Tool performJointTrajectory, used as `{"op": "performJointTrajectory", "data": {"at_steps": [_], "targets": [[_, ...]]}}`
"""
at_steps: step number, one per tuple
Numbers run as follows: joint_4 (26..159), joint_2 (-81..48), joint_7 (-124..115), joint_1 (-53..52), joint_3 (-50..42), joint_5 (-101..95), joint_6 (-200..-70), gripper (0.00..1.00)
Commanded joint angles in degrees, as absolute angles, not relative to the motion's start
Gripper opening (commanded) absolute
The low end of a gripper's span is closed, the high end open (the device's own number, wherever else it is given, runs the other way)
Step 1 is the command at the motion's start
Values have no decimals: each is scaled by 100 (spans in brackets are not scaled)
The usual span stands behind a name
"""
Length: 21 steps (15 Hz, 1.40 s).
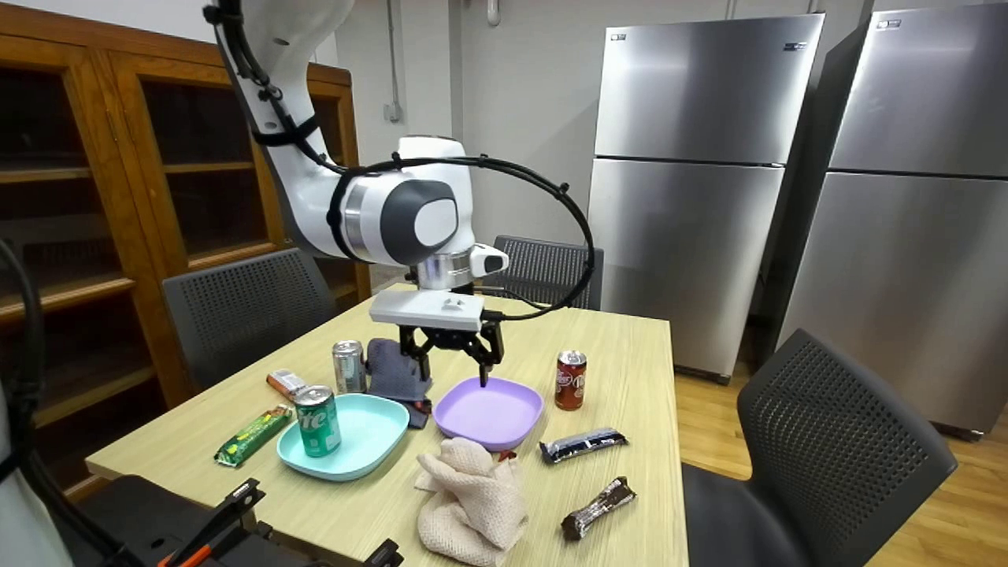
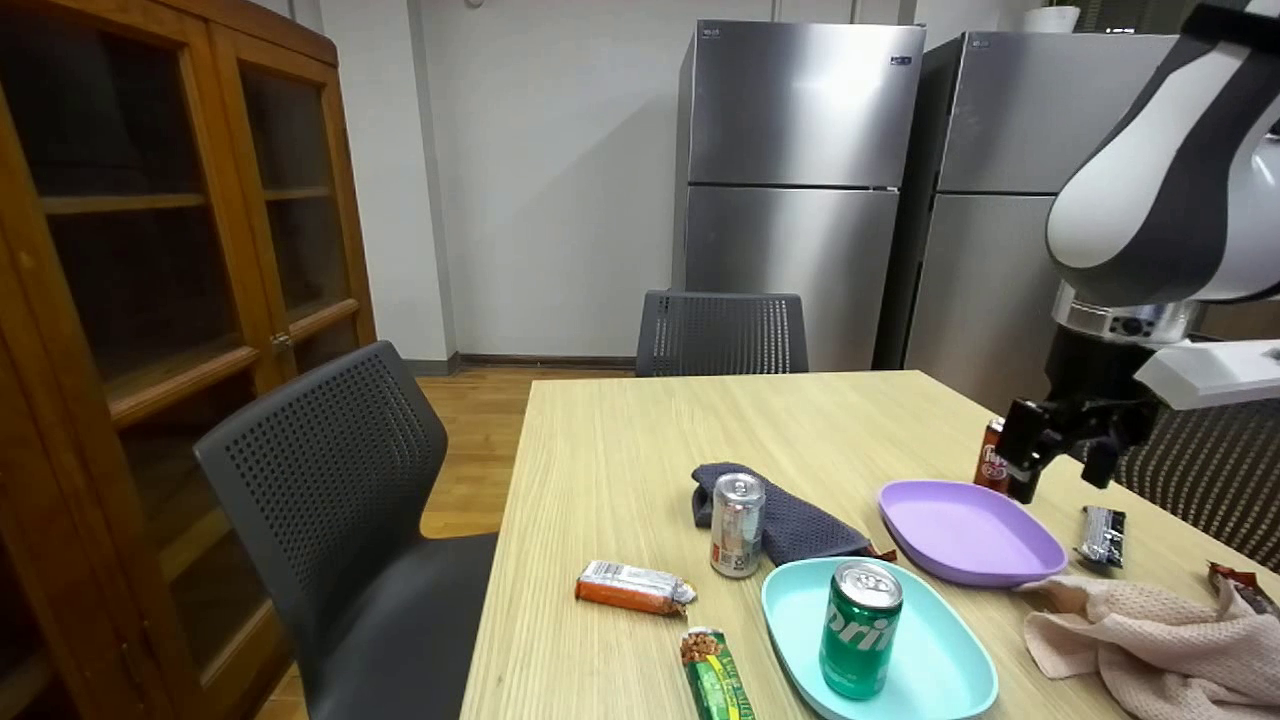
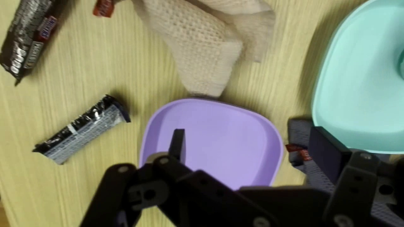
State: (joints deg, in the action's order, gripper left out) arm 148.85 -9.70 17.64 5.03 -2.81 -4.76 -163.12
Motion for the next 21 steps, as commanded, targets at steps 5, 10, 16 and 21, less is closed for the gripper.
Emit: {"op": "performJointTrajectory", "data": {"at_steps": [5,10,16,21], "targets": [[14593,-1108,2274,1301,-499,39,-16172,100],[14241,-1608,2474,1761,-698,53,-16323,100],[13576,-2380,3284,2840,33,1168,-16249,100],[12928,-3093,3241,3319,218,1185,-16241,100]]}}
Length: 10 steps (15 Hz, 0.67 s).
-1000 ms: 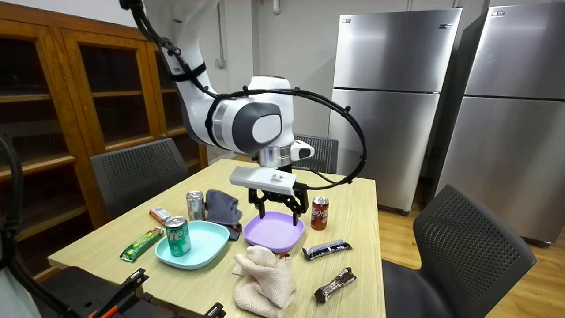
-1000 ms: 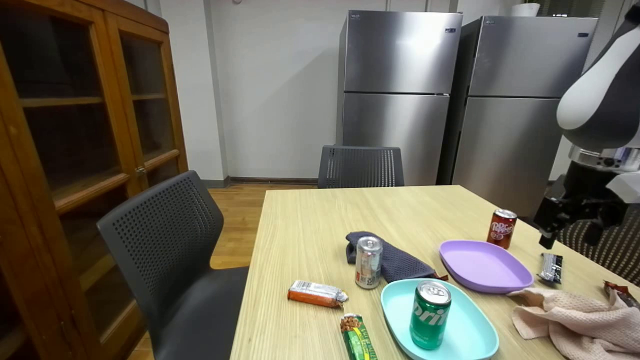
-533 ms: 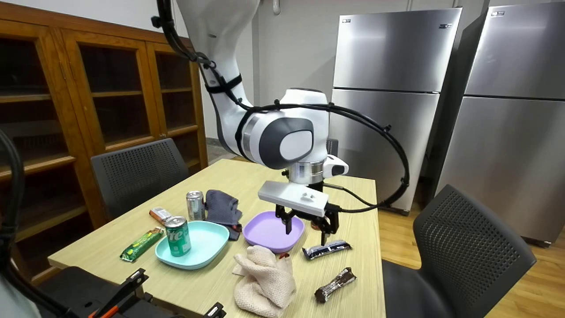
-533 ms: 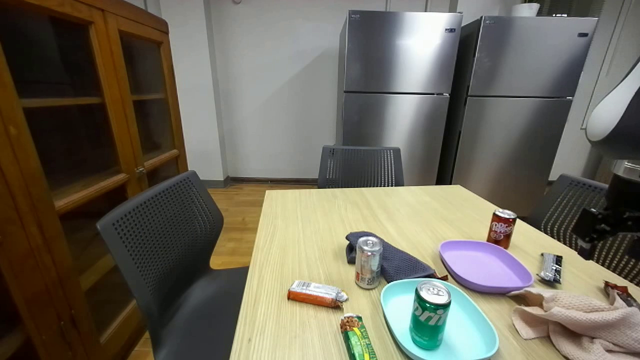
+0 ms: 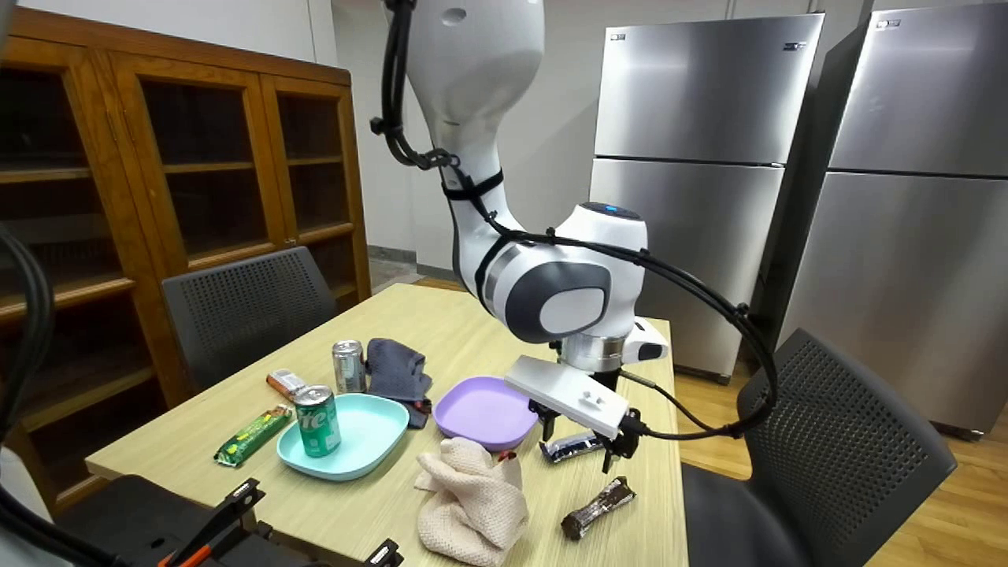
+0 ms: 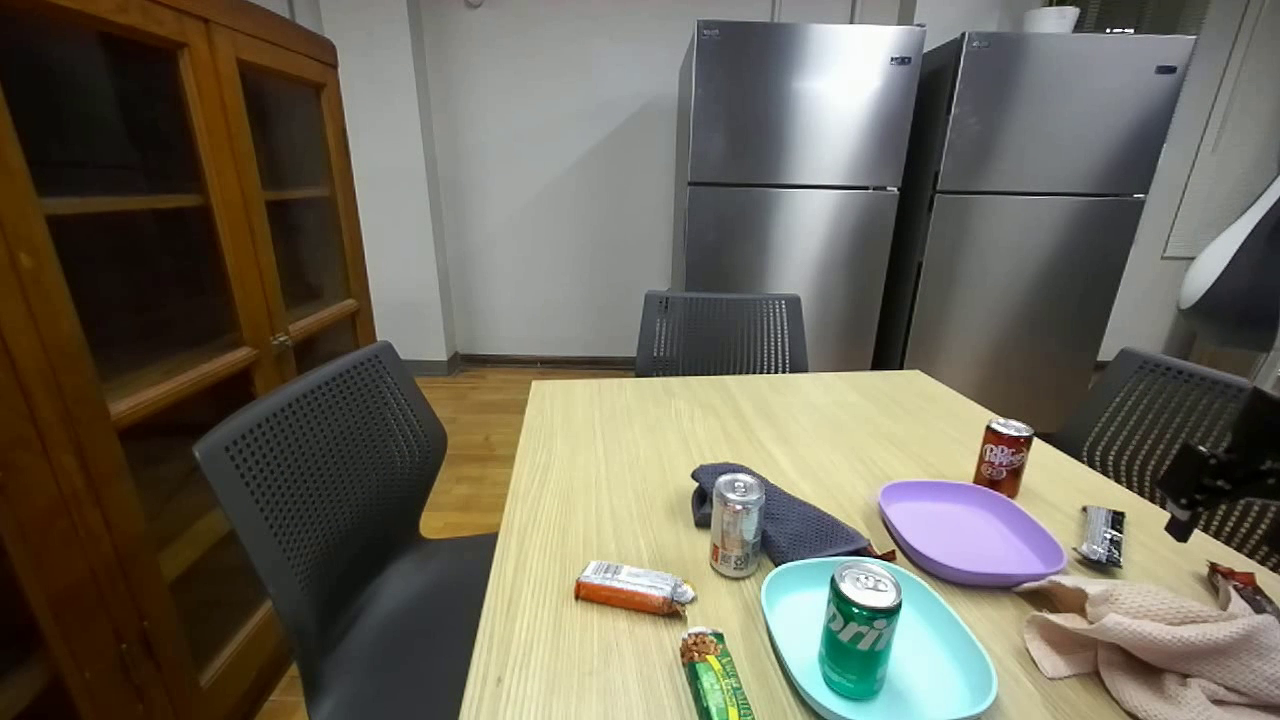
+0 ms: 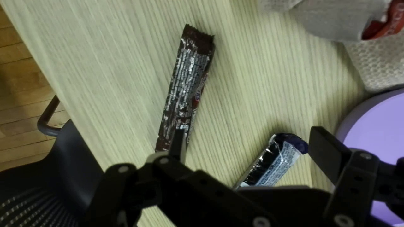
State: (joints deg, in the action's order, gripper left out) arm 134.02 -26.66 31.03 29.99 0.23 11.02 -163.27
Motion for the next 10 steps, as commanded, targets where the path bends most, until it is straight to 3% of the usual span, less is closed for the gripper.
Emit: {"op": "performJointTrajectory", "data": {"at_steps": [1,10], "targets": [[12821,-3215,3190,3363,207,1140,-16216,100],[12447,-3769,3040,3560,202,916,-16181,100]]}}
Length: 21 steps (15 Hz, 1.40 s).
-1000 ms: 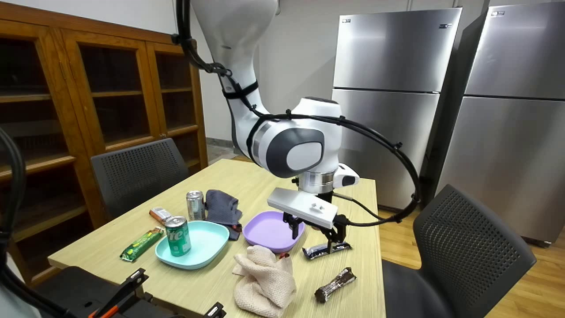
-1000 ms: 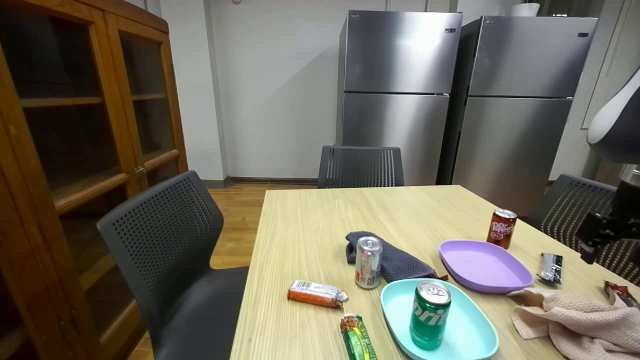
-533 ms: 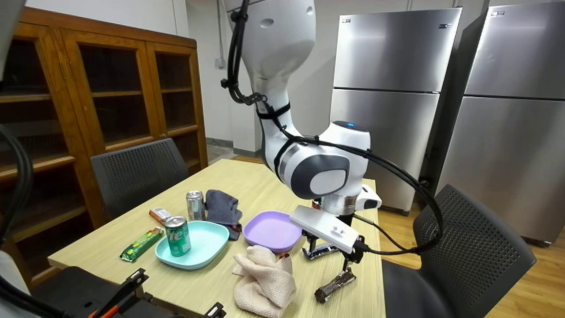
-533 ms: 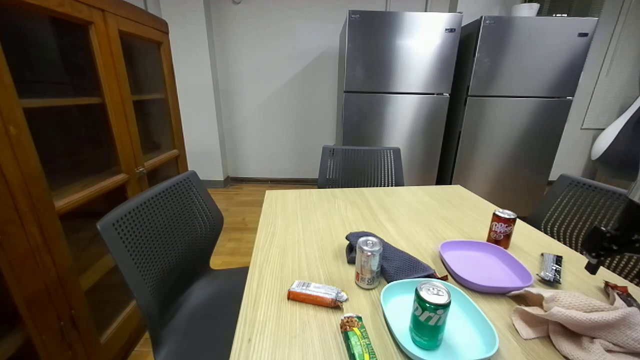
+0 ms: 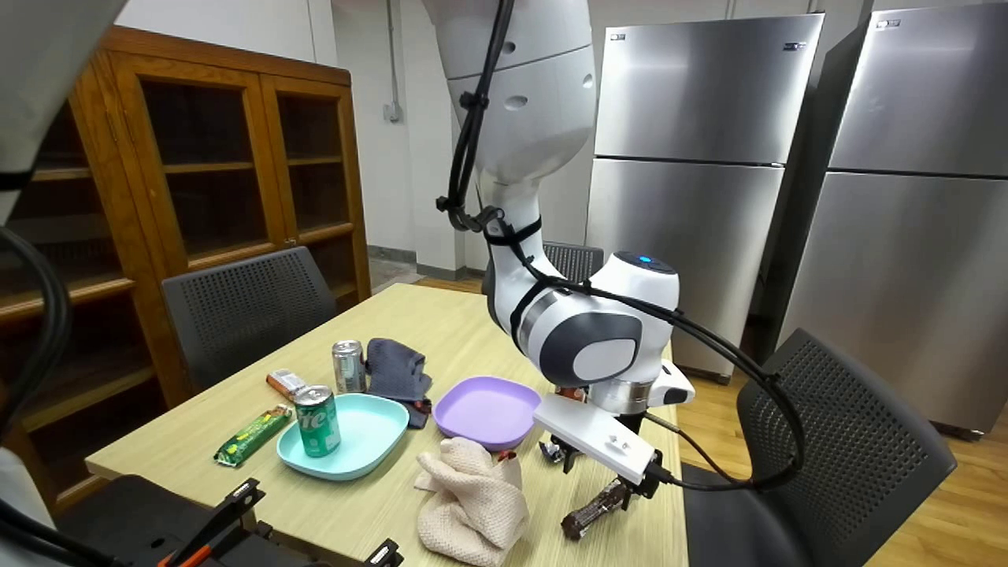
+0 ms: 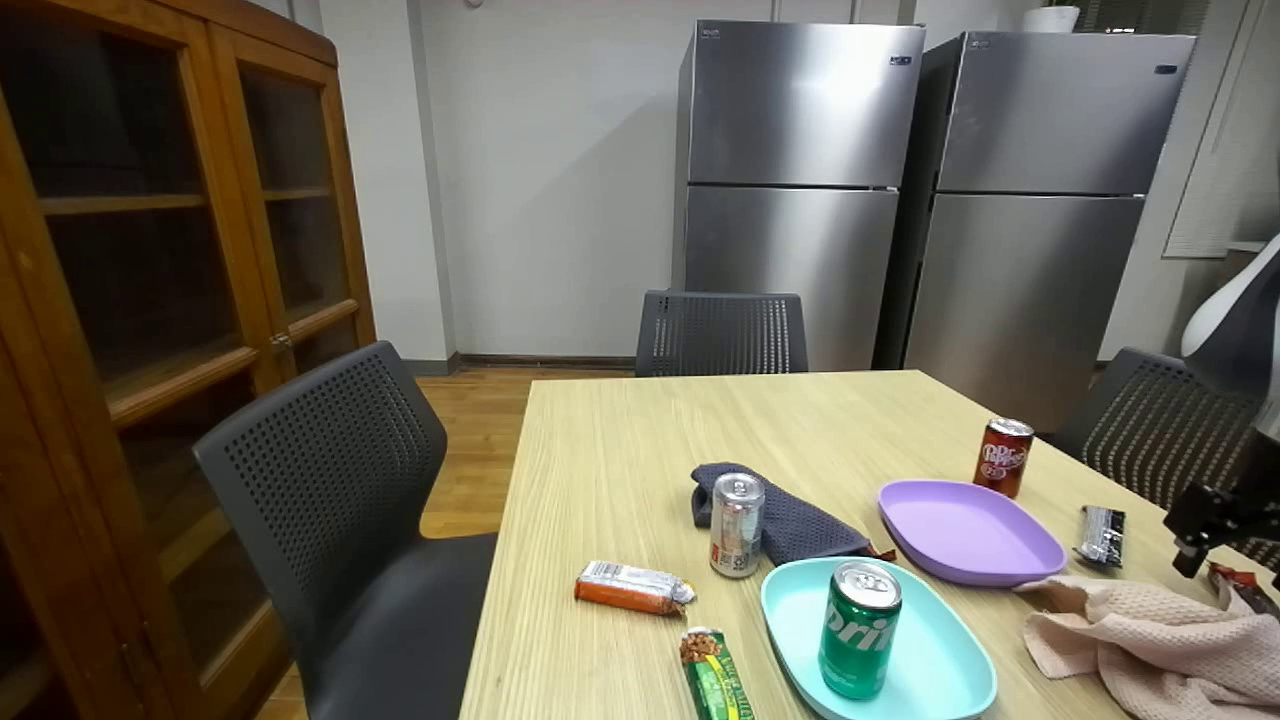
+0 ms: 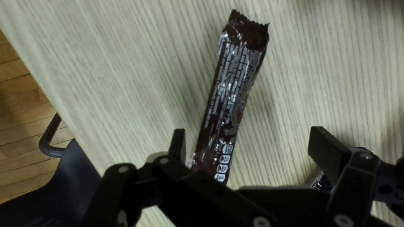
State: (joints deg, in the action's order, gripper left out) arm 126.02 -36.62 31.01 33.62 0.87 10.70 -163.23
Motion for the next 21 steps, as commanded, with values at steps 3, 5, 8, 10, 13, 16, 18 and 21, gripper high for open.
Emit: {"op": "performJointTrajectory", "data": {"at_steps": [3,5,8,10,13,16,18,21], "targets": [[12478,-3792,3066,3630,214,889,-16189,100],[12521,-3785,3094,3664,214,835,-16253,75],[12545,-3771,3089,3703,226,758,-16267,58],[12564,-3762,3079,3699,221,719,-16281,42],[12653,-3642,3061,3602,143,587,-16256,20],[12835,-3405,3034,3575,138,480,-16242,0],[13009,-3177,3039,3522,134,407,-16160,3],[13277,-2828,2937,3247,16,179,-16192,4]]}}
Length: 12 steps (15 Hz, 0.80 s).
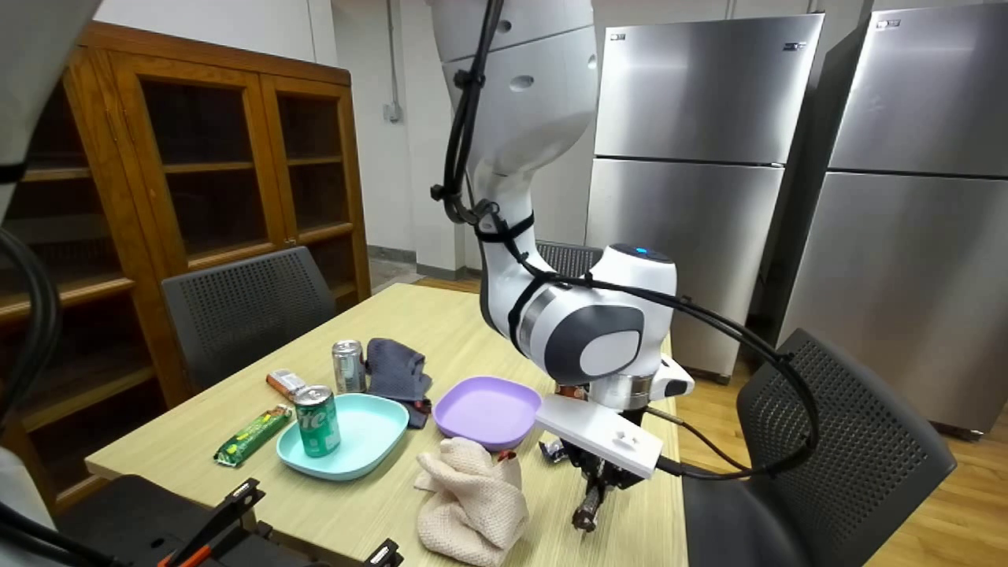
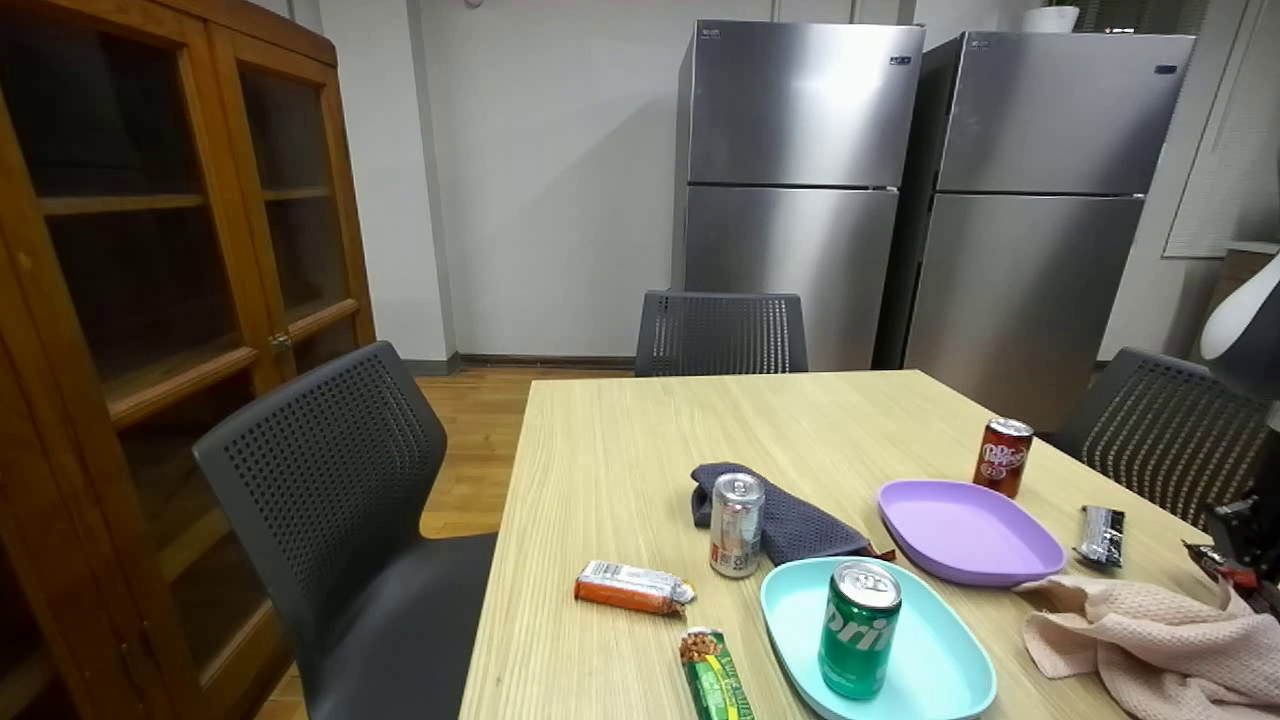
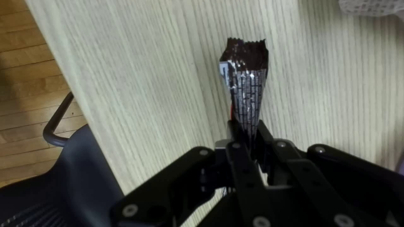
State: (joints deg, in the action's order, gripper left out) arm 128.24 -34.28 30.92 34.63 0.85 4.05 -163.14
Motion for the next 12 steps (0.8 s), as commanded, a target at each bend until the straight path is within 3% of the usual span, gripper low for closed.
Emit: {"op": "performJointTrajectory", "data": {"at_steps": [1,12], "targets": [[13325,-2746,2855,3104,-48,113,-16174,4],[13391,-2429,2794,1952,85,-53,-16111,4]]}}
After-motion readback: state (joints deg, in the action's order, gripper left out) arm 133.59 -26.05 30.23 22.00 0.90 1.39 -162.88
